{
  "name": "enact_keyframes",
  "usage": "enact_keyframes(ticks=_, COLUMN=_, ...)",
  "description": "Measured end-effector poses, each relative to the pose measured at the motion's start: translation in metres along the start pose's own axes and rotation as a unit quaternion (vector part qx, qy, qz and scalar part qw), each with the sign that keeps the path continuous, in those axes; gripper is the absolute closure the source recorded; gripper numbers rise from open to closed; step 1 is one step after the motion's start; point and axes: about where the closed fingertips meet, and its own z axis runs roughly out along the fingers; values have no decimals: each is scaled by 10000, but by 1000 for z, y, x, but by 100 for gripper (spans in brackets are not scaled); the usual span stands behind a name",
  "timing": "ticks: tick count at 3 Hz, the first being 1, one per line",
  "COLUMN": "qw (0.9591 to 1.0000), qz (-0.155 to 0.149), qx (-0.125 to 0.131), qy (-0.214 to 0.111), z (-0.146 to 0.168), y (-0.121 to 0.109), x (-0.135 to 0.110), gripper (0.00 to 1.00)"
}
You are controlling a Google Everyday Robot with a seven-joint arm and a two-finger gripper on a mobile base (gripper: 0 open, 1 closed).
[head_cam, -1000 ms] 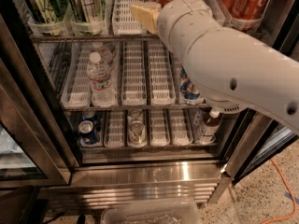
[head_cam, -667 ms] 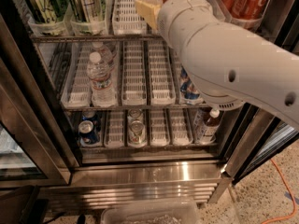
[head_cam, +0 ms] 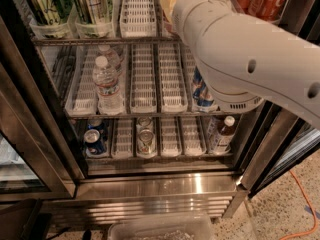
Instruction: Pick coke can from top shelf of fridge
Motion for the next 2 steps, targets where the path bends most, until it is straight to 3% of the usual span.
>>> enact_keyframes(ticks=1, qw=10000, qz=58, qx=59, qy=52, z=2, y=-3, x=2, gripper=83)
enact_keyframes(ticks=2, qw=10000, qz=58, qx=59, qy=52, z=2, y=-3, x=2, gripper=100)
